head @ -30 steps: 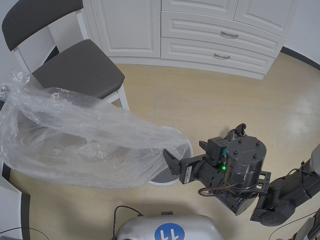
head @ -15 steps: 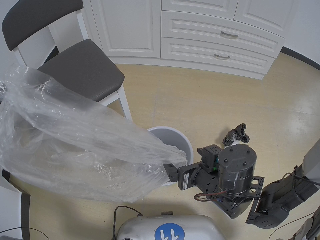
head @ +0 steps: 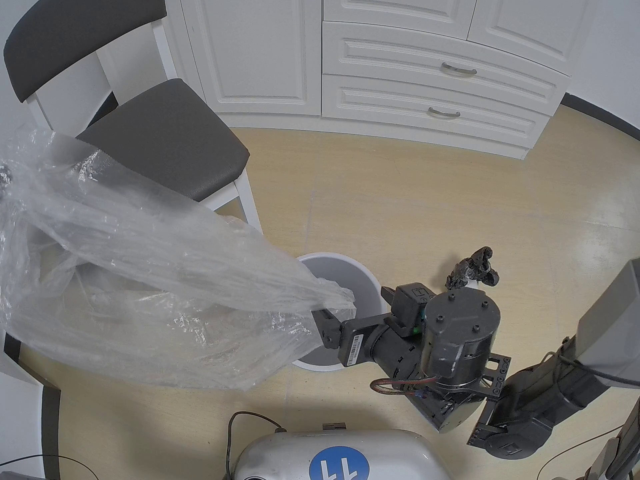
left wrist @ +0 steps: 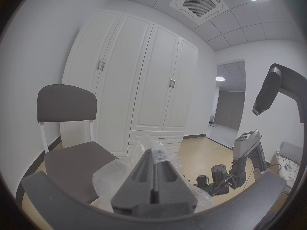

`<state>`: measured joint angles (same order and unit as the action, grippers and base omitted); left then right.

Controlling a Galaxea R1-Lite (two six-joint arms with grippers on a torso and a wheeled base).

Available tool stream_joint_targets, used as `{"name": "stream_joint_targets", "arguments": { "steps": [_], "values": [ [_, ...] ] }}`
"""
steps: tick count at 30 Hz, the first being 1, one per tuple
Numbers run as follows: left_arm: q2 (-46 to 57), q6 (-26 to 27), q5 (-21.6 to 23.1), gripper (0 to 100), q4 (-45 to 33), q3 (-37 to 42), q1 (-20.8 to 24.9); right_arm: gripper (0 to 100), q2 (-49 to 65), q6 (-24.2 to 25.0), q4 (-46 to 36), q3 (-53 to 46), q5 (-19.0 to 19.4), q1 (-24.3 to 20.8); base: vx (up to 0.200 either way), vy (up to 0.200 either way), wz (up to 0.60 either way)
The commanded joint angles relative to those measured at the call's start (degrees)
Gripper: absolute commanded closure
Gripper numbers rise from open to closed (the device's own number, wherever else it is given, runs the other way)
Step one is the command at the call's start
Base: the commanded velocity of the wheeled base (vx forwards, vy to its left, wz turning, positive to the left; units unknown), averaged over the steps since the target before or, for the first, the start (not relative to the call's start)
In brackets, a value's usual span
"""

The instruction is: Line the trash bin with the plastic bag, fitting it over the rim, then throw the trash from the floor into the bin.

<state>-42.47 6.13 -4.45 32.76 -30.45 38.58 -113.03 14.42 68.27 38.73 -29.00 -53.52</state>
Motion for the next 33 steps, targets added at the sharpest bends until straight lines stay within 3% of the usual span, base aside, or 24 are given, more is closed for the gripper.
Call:
{"name": "stream_joint_targets", "arguments": {
  "steps": [1,12,33],
  "values": [
    [0.02,0.02,-0.03,100,0.11,-0.05,0.0,0,-5.53,0.34,4.07,1.08,-0.18,-0.36,0.0,0.0,0.0],
    [0.64,0.02,-0.03,100,0.11,-0.22,0.0,0,-10.72,0.34,15.67,2.67,-0.18,-2.65,0.0,0.0,0.0],
    [1.43,0.2,0.06,100,1.08,-0.57,0.0,0,-13.27,2.01,18.48,3.28,0.26,-3.44,0.0,0.0,0.0]
  ]
}}
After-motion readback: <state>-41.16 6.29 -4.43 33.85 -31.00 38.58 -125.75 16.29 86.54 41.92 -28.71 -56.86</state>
